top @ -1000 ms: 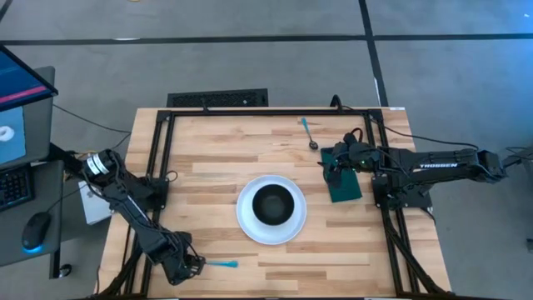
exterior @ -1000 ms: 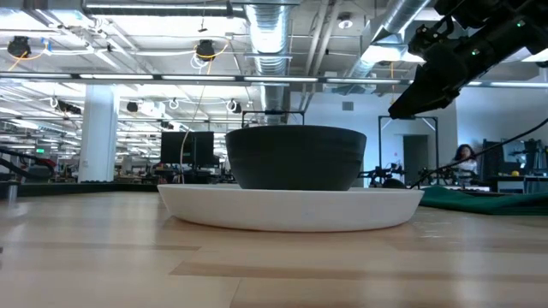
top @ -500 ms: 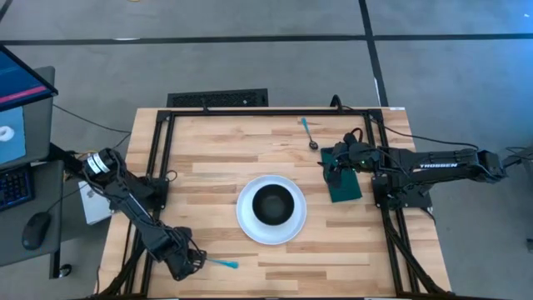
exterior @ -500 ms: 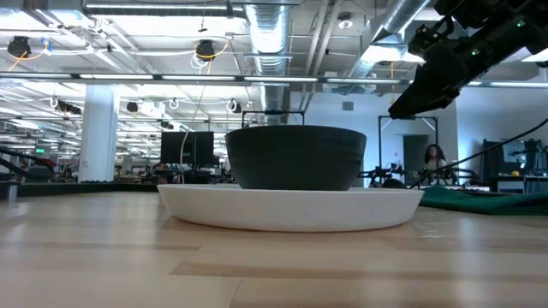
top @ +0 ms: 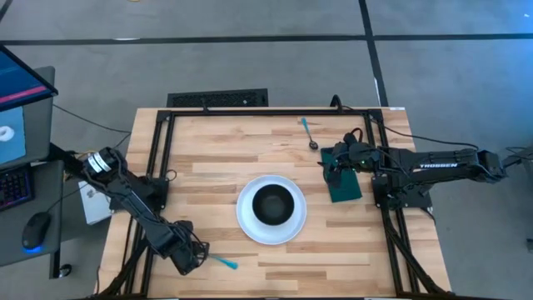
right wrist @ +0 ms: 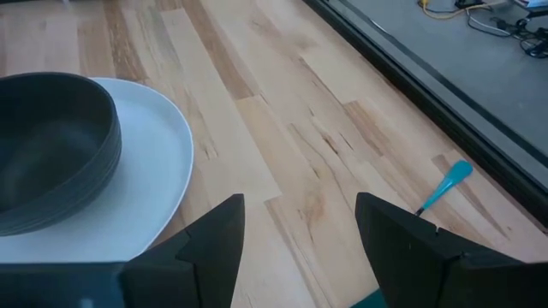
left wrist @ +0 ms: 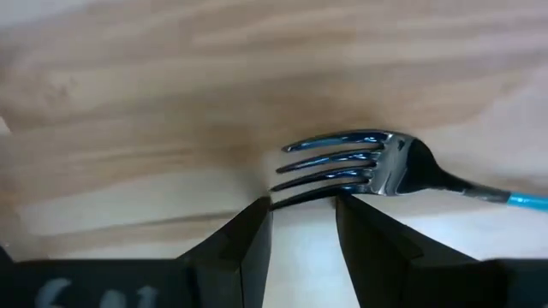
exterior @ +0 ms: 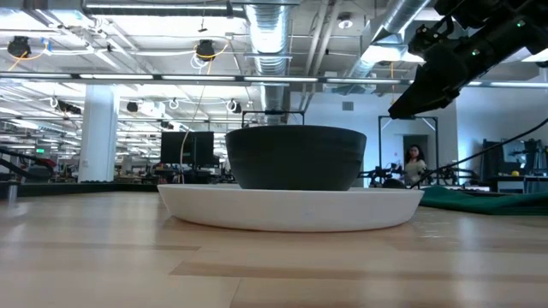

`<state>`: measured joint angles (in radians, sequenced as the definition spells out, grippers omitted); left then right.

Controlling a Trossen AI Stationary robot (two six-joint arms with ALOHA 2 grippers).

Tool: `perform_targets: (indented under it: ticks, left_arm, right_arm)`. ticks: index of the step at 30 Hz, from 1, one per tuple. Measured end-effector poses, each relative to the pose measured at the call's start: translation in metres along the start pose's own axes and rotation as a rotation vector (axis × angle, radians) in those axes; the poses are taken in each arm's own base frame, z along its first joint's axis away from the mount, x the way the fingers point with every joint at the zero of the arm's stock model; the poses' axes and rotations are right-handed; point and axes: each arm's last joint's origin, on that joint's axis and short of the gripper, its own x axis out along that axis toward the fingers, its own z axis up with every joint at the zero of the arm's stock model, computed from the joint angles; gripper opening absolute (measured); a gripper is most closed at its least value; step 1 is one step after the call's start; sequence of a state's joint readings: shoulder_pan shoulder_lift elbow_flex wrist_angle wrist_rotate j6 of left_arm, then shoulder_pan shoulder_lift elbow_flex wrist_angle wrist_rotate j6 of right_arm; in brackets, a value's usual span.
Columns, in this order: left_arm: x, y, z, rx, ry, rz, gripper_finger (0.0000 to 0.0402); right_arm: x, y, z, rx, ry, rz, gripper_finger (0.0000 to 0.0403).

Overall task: Set table place
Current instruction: Put the blue fork to the right of the white plate

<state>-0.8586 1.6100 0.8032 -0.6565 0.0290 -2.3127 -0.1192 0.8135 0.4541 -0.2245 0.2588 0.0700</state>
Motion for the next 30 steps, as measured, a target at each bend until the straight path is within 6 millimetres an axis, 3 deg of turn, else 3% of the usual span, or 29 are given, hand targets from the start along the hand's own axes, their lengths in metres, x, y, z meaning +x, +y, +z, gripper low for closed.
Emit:
perform_targets:
  ticks: [10, 20, 30]
  left_arm:
    - [0.000, -0.006, 0.014, -0.050, -0.066, 0.008, 0.0122]
    - [0.000, -0.012, 0.026, -0.080, -0.094, 0.006, 0.0122]
    - [-0.001, -0.015, 0.038, -0.113, -0.188, -0.008, 0.0122]
  right_arm:
    - [0.002, 0.001, -0.001, -0.005, 0.017, -0.001, 0.0249]
    - [0.019, 0.005, -0.009, -0.030, 0.106, -0.008, 0.0249]
    - [0.026, 0.007, 0.000, -0.078, 0.021, 0.001, 0.0249]
